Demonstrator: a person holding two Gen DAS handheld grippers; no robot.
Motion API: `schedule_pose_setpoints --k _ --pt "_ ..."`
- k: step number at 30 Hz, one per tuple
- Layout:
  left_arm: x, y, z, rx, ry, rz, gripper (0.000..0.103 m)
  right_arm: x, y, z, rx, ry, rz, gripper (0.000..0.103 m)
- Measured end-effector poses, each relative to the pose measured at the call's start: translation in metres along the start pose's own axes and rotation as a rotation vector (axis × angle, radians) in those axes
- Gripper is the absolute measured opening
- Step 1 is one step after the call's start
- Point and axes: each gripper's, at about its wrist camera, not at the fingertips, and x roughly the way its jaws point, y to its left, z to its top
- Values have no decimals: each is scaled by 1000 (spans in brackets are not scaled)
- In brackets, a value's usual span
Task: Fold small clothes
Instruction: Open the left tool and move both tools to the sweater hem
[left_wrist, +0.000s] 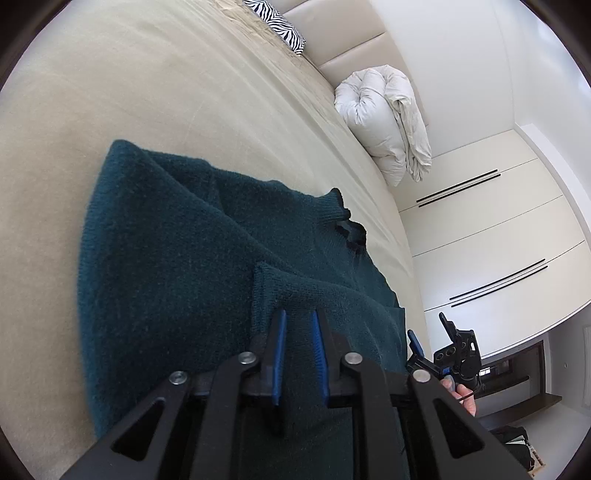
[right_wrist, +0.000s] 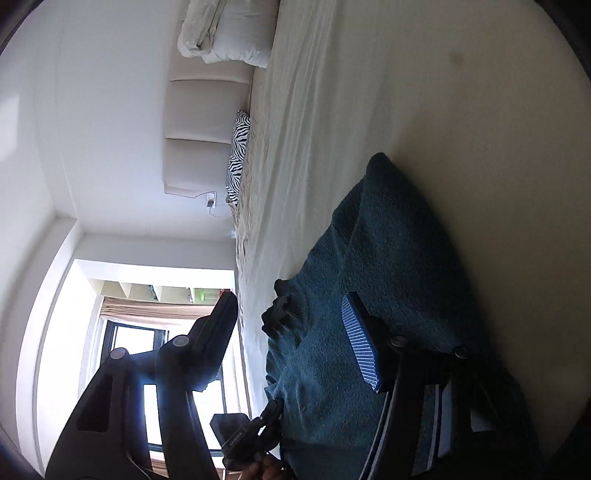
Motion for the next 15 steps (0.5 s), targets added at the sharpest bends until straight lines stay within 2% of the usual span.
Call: schedule_pose_setpoints --k 1,2,3,5,7,9,13,15 --pt "-14 -3 -4 13 -23 14 51 -14 4 -3 -35 -9 -41 61" --pt "-29 -7 -9 33 -49 37 60 -27 9 -8 -66 -17 -79 67" --pt "-45 -12 -15 54 -72 48 67 -41 11 -14 -88 -22 -103 67" --pt "-75 -20 -29 82 -91 48 70 -69 15 -27 -123 -29 -108 67" --pt "-103 -30 -49 110 -102 54 77 -96 18 -44 -144 -34 -103 69" --pt "-125 -36 -74 133 -84 63 81 -116 21 -67 -172 -7 -113 71" --pt "-162 -34 -132 143 -34 90 81 -149 26 -117 -279 65 -172 71" --pt "-179 -28 -159 123 -33 99 81 -164 25 -145 -327 102 -202 71"
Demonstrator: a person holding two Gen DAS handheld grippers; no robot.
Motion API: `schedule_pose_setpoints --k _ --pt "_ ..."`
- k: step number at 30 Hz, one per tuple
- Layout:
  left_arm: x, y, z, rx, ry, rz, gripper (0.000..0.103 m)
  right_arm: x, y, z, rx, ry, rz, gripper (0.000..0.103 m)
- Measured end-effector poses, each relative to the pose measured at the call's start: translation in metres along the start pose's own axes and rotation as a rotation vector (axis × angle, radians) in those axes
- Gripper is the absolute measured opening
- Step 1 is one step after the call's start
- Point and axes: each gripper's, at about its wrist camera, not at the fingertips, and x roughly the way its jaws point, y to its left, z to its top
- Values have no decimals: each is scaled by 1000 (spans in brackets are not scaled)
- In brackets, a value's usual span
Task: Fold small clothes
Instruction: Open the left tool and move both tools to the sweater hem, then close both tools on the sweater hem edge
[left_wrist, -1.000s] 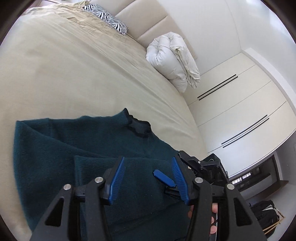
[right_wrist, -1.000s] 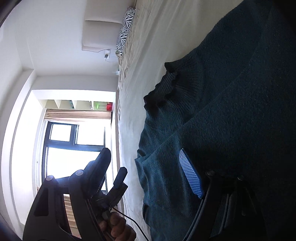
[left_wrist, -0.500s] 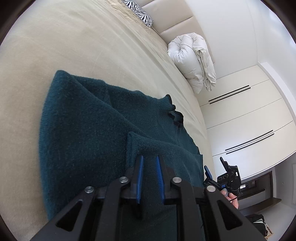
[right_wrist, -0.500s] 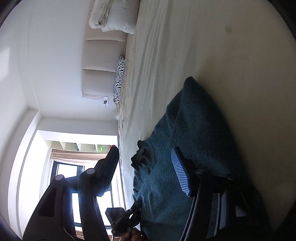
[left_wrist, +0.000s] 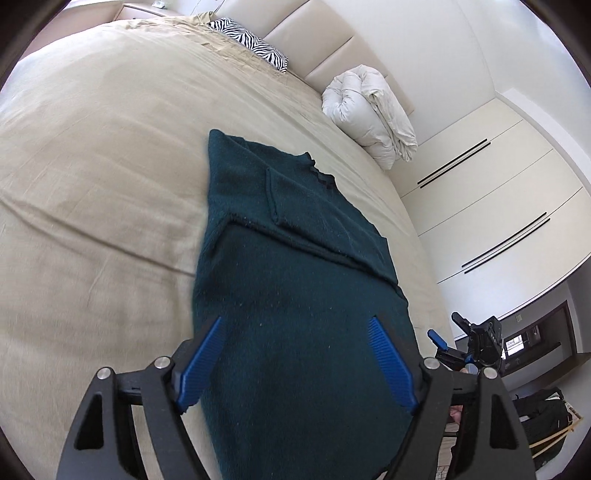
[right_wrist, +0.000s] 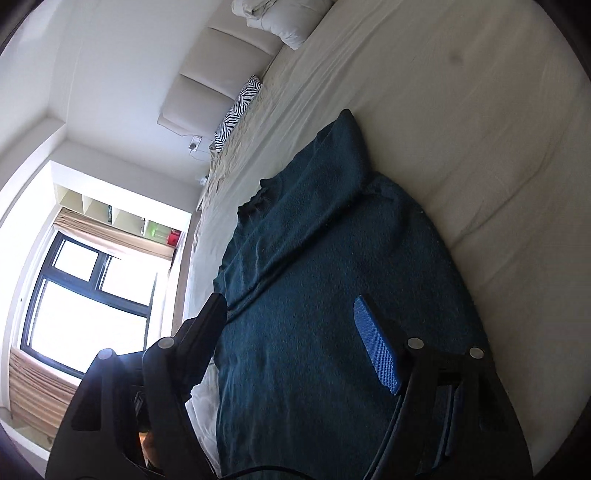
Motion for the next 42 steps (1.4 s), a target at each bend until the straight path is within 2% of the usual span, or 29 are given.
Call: schedule_pose_setpoints --k 6,11,15,17,20,24,29,31,36,42 --pt "-31 27 -81 -105 75 24 82 -36 -1 -60 -121 67 -106 71" --pt "-43 28 -115 -115 108 30 81 -73 -22 -83 -104 55 -153 71" --pt "-39 17 -123 -83 146 38 81 -100 -48 -85 -49 28 -198 71" --pt "-34 14 -127 -75 163 41 80 -109 -58 -89 -23 37 -188 71" --pt "-25 11 -129 -66 189 55 74 -119 -73 -94 9 51 -196 71" --pt "-18 10 -128 -67 224 50 69 -123 -89 -95 40 100 -207 71" --pt "-13 7 -131 -71 270 29 68 -115 -88 -92 15 173 -221 70" --pt "-12 7 -133 -80 285 20 62 -109 -84 -93 -7 217 -233 69" --pt "-12 9 -136 -96 314 8 48 -100 -82 -96 -10 296 -230 57" --pt "-13 9 -136 -95 334 8 39 -95 -90 -97 4 326 -248 34"
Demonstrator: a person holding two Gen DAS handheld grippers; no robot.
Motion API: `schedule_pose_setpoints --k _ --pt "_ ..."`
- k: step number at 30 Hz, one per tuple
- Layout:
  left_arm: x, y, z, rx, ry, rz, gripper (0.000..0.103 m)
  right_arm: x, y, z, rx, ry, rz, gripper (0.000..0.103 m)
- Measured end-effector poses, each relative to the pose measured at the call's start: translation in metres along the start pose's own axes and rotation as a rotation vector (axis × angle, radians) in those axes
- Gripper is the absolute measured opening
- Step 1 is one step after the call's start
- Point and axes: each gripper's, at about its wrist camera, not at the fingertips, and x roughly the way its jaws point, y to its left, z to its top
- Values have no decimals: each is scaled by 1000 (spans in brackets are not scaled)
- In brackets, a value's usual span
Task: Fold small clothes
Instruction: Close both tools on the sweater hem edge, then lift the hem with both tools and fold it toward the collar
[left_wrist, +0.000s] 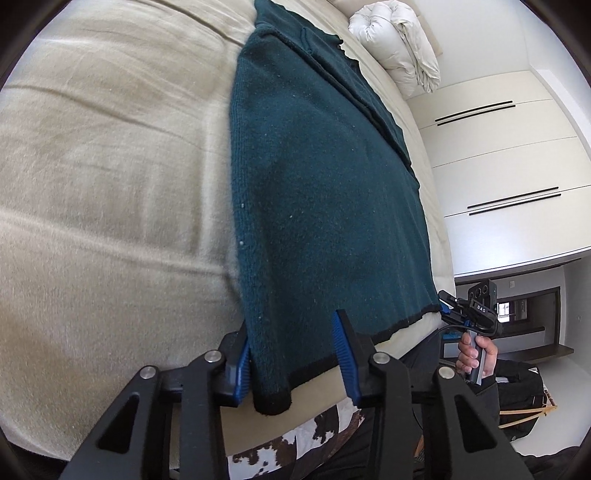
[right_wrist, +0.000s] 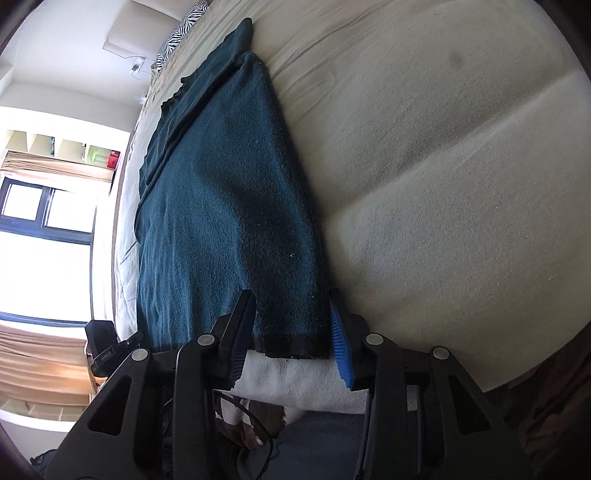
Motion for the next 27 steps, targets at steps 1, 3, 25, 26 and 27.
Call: schedule_pose_setpoints --k 1,3,25,26,27 --pt "0 0 0 4 3 4 36 1 0 -1 -2 3 1 34" --pt "0 0 -1 5 11 15 23 3 3 -2 -17 10 1 30" --pt "-26 -7 11 -40 -101 -111 8 -19 28 -6 -37 -94 123 6" --pt "-29 -9 14 -43 -112 -132 8 -20 32 -3 -40 -103 143 6" --pt "-32 -11 17 -44 -123 -151 8 -23 37 -1 -43 -113 163 6"
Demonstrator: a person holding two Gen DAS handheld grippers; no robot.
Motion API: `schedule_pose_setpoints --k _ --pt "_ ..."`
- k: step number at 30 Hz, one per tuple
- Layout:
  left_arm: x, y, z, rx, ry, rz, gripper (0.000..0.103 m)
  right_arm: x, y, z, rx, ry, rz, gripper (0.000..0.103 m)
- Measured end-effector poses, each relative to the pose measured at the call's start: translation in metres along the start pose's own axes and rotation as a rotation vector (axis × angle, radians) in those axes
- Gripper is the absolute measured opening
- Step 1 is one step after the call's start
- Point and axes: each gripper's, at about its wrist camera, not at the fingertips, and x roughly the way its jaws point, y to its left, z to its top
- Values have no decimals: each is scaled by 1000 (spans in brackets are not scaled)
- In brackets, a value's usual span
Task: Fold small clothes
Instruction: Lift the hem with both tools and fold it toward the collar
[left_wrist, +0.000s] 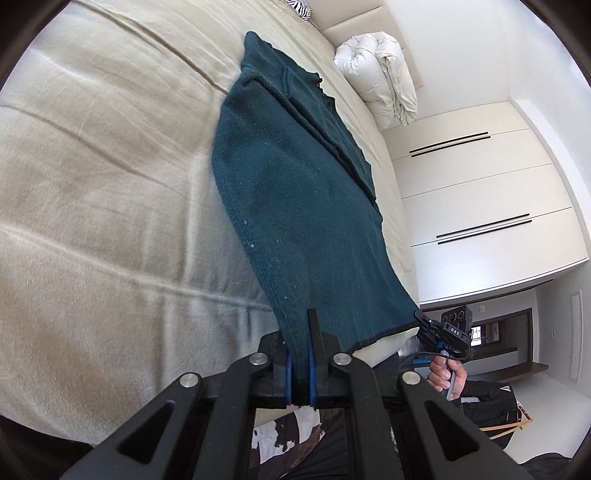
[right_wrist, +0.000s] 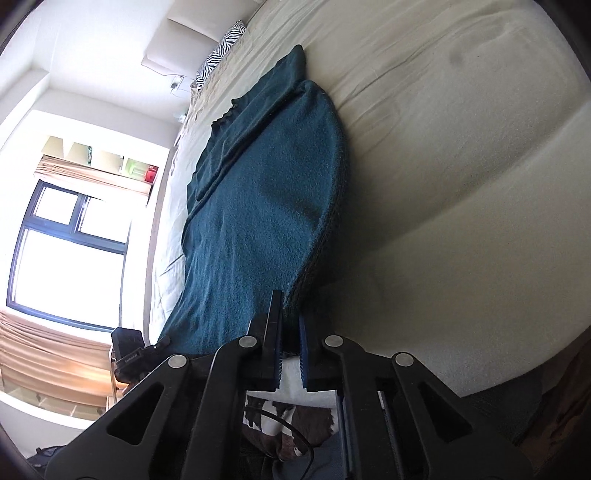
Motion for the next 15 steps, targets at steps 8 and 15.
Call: schedule_pose_setpoints --k 8,15 --pt "-11 -13 38 -53 -84 -161 8 4 30 38 24 -84 135 6" --pt "-14 -10 69 -100 -137 -225 8 16 52 78 37 -137 188 6"
